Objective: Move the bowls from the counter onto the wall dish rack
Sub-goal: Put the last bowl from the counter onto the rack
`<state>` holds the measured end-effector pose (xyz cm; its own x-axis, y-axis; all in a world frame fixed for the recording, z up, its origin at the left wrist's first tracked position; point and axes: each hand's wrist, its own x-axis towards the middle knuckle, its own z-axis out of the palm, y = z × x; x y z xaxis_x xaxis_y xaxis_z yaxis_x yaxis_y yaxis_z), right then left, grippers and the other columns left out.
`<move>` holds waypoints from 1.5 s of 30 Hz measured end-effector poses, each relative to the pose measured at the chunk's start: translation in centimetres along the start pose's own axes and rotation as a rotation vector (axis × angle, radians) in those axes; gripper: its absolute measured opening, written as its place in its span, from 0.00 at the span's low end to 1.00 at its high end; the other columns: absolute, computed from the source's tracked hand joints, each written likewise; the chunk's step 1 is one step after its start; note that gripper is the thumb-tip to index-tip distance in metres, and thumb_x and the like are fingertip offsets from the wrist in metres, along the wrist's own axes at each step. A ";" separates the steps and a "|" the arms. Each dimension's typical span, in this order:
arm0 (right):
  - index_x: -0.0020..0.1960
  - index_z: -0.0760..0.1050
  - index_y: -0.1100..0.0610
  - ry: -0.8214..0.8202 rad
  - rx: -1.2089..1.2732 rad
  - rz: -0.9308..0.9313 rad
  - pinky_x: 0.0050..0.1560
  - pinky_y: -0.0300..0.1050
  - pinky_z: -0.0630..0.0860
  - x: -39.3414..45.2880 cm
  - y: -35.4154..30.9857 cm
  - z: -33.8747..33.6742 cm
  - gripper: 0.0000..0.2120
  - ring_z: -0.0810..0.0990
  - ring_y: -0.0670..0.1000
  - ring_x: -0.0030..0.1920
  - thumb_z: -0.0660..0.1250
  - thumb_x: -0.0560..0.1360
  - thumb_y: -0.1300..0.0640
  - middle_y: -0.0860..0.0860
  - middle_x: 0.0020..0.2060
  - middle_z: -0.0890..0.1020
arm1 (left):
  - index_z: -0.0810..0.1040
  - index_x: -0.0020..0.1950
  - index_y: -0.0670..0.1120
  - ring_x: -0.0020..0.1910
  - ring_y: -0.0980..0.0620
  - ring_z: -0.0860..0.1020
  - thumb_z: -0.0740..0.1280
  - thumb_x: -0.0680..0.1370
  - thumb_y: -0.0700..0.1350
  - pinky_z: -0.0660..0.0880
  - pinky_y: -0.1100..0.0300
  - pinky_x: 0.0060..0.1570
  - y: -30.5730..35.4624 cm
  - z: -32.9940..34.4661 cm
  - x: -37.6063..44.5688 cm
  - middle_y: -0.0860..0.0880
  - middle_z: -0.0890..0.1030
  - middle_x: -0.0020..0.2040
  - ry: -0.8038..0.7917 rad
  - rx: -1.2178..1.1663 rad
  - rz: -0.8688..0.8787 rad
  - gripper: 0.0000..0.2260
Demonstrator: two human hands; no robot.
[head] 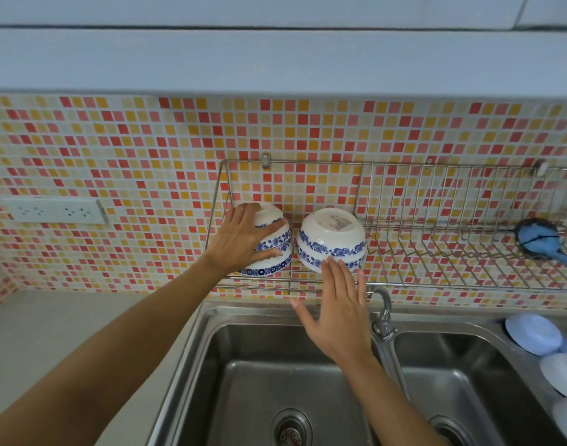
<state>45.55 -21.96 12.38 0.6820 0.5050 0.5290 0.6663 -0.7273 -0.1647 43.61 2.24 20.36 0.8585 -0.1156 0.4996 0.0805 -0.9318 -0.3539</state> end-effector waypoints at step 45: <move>0.79 0.50 0.57 -0.090 -0.078 0.059 0.77 0.59 0.45 0.2 -0.6 -0.7 0.42 0.49 0.57 0.78 0.55 0.75 0.32 0.56 0.78 0.53 | 0.40 0.78 0.48 0.77 0.44 0.40 0.34 0.77 0.65 0.35 0.46 0.73 7.5 0.2 -9.2 0.46 0.39 0.78 -0.130 -0.309 -0.542 0.33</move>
<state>45.09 -21.70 13.15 0.7457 0.4976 0.4431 0.6013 -0.7890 -0.1260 36.42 -3.62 12.96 0.7927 0.4247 0.4372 0.3876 -0.9048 0.1763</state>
